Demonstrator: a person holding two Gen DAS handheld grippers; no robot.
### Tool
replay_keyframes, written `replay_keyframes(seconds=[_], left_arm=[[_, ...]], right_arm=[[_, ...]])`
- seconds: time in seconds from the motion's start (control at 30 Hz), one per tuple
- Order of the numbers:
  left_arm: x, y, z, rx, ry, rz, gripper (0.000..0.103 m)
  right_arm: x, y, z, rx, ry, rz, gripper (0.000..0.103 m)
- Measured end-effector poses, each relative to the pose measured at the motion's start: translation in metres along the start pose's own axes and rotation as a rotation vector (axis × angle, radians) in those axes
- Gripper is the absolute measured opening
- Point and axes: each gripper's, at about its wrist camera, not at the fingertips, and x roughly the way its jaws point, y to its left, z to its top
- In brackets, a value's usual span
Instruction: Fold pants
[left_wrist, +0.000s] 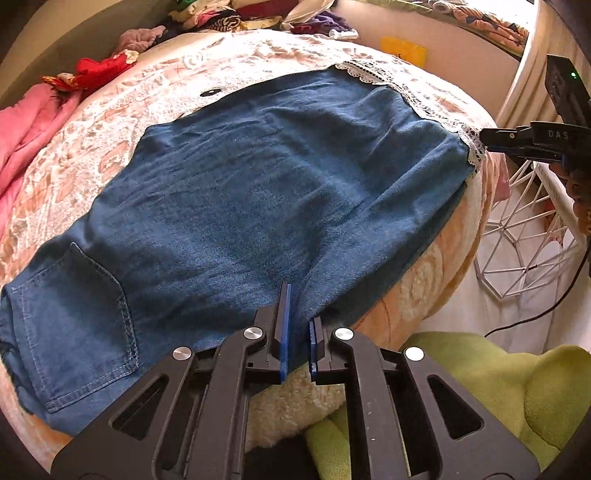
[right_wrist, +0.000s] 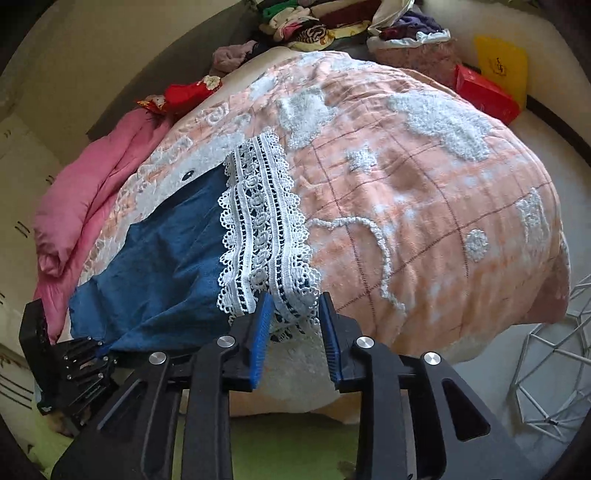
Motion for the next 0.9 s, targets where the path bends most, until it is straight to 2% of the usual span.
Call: replay_keyframes(seconds=[0.07, 0.1, 0.37, 0.47, 0.6, 0.63, 0.67, 0.77, 0.83, 0.9], left_arm=[[0.000, 0.000, -0.001, 0.002, 0.002, 0.000, 0.003], [0.000, 0.000, -0.002, 0.002, 0.006, 0.000, 0.003], [0.001, -0.002, -0.005, 0.002, 0.018, -0.008, 0.004], [0.000, -0.001, -0.005, -0.004, 0.020, -0.030, 0.008], [-0.006, -0.001, -0.011, -0.019, 0.026, -0.074, 0.033], [-0.009, -0.001, -0.013, -0.025, 0.022, -0.085, 0.036], [-0.013, 0.001, -0.016, -0.036, 0.017, -0.100, 0.037], [-0.025, 0.012, -0.018, -0.081, -0.012, -0.117, 0.039], [-0.033, 0.024, -0.018, -0.117, -0.035, -0.095, 0.049], [-0.038, 0.043, -0.017, -0.175, -0.051, -0.034, 0.059]], right_arm=[[0.005, 0.004, -0.001, -0.033, 0.012, -0.026, 0.019], [0.008, 0.004, -0.002, -0.052, 0.020, -0.052, 0.018], [0.016, -0.007, -0.005, -0.039, 0.058, -0.083, 0.019], [0.005, 0.001, -0.001, -0.077, 0.021, -0.117, 0.024], [-0.020, 0.024, 0.005, -0.201, -0.086, -0.166, 0.025], [-0.022, 0.033, 0.005, -0.242, -0.089, -0.159, 0.030], [-0.022, 0.039, 0.004, -0.274, -0.085, -0.151, 0.034], [-0.012, 0.068, -0.002, -0.396, -0.063, -0.098, 0.035], [0.000, 0.080, -0.006, -0.442, -0.034, -0.066, 0.035], [0.015, 0.091, -0.007, -0.468, 0.002, -0.044, 0.035]])
